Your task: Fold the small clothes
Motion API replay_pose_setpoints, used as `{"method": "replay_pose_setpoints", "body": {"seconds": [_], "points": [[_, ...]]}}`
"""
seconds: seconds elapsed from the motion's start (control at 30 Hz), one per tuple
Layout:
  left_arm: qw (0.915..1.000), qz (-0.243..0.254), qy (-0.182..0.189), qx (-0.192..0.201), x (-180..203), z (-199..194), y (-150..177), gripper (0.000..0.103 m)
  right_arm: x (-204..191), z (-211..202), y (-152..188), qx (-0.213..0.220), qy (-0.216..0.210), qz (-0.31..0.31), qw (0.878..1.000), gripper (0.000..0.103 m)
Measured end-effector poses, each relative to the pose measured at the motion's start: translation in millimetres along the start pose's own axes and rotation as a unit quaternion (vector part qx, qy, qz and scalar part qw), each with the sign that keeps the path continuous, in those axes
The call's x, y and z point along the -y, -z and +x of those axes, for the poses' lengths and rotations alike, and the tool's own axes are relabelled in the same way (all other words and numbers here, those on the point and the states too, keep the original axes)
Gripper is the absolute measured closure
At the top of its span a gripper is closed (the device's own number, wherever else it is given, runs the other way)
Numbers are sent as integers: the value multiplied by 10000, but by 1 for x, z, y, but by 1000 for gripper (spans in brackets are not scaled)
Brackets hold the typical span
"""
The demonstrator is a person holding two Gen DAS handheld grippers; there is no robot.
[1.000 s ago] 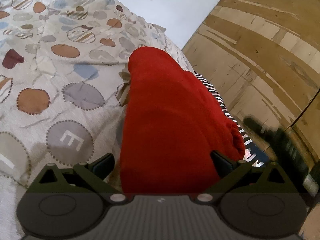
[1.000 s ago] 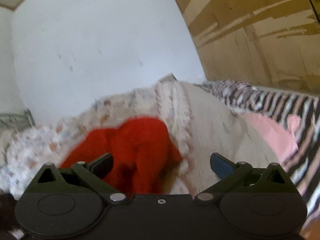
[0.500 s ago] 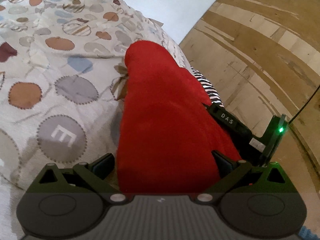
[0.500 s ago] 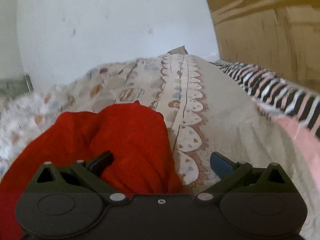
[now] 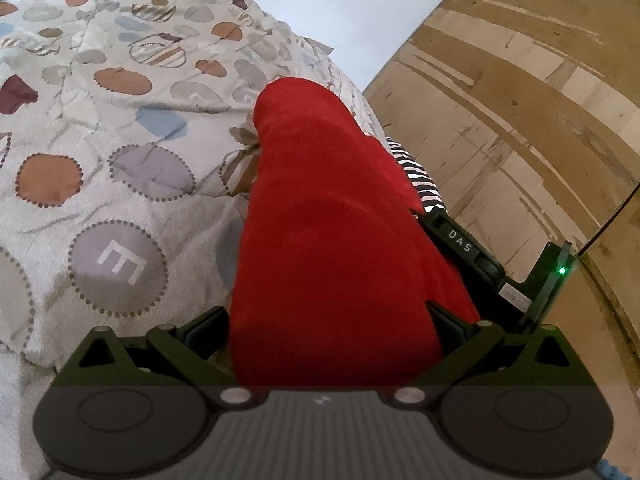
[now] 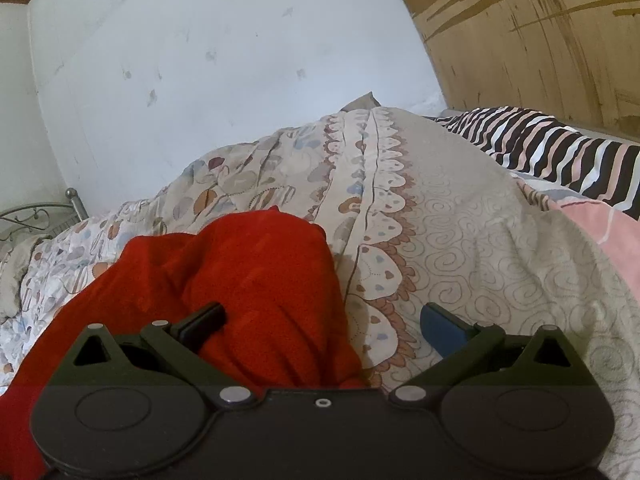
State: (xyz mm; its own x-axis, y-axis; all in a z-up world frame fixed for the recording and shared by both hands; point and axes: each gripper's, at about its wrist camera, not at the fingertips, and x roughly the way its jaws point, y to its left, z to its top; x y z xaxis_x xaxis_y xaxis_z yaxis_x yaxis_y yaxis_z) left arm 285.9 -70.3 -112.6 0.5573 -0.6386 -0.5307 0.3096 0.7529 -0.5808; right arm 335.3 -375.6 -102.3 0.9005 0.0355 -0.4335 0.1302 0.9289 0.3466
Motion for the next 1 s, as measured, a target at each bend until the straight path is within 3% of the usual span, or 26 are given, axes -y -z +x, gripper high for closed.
{"method": "replay_pose_setpoints", "body": {"seconds": [0.7,0.8,1.0], "points": [[9999,-105,108,-35,-4,2,-1,0,0,-1,0,23,-17,27,10000,0],[9995,-235,167,-135,-4,-3,-12,0,0,-1,0,24,-17,27,10000,0],[9984,-135,489,239,-9,-17,-42,1,0,-1,0,28,-24,35,10000,0]]}}
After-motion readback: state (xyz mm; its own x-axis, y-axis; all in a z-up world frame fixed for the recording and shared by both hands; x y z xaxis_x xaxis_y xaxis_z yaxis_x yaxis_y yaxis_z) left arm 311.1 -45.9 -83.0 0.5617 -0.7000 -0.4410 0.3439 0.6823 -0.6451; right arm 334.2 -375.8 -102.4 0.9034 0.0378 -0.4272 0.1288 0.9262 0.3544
